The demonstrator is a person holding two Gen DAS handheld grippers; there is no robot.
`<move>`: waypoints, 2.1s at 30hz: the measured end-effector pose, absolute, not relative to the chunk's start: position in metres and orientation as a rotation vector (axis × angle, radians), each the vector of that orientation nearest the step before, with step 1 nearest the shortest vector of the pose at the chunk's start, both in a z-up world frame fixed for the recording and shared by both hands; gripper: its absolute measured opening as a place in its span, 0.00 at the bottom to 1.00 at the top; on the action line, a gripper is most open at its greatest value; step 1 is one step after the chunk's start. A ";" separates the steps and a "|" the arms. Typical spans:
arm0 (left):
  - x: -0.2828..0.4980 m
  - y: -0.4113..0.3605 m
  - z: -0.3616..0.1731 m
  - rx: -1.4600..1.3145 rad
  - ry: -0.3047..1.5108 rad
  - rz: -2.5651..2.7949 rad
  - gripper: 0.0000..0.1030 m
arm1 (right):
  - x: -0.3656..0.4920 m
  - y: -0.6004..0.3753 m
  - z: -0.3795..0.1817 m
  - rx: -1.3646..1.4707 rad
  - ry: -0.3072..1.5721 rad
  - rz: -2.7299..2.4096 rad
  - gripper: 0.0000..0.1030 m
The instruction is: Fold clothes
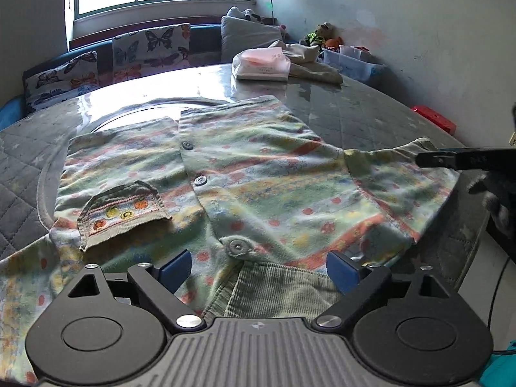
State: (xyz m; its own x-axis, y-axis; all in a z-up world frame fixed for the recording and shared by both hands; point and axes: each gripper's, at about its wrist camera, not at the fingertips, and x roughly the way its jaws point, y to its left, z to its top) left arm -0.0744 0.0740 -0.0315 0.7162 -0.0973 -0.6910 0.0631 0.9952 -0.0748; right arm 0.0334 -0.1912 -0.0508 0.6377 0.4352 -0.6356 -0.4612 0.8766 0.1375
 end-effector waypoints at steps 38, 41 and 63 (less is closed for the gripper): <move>-0.041 0.057 -0.033 -0.109 0.893 0.028 1.00 | 0.040 -0.177 -0.064 -0.111 0.672 0.442 1.00; -0.039 0.056 -0.033 -0.103 0.900 0.039 1.00 | 0.039 -0.176 -0.064 -0.111 0.668 0.440 1.00; -0.036 0.047 -0.036 -0.046 0.915 0.068 1.00 | 0.037 -0.182 -0.062 -0.077 0.653 0.437 1.00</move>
